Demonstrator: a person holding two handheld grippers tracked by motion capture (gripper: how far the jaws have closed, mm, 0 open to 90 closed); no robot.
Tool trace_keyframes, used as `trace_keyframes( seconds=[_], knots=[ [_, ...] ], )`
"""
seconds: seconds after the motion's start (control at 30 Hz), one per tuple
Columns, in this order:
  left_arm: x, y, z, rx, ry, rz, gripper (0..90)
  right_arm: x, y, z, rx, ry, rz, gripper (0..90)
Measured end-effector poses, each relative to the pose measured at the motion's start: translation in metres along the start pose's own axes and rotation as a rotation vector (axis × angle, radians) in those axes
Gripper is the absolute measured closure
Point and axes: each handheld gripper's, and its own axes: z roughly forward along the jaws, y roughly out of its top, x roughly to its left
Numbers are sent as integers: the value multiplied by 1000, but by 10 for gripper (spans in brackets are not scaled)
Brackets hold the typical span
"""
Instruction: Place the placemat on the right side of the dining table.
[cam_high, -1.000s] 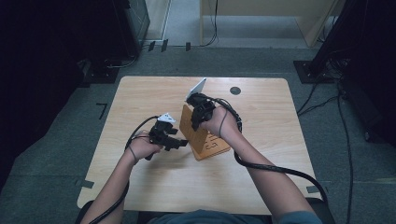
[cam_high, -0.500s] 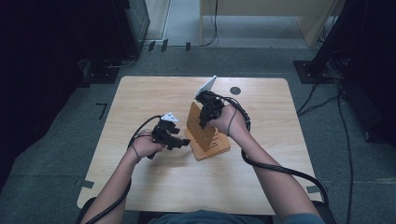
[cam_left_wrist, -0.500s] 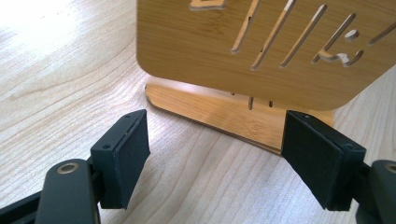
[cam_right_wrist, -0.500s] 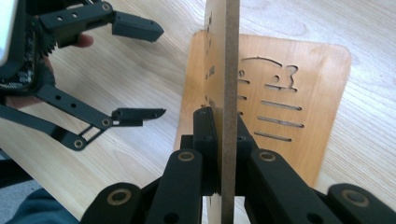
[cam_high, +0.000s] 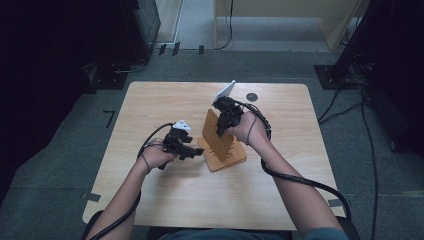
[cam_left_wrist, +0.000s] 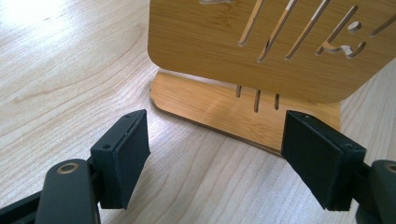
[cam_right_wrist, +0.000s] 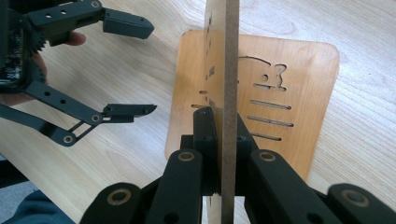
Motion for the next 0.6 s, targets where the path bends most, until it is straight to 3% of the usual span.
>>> trace_keyframes(
  seconds=[0.6],
  knots=[
    [1, -1, 4, -2, 18, 1, 226, -24, -3, -8, -13, -27, 38, 874]
  ],
)
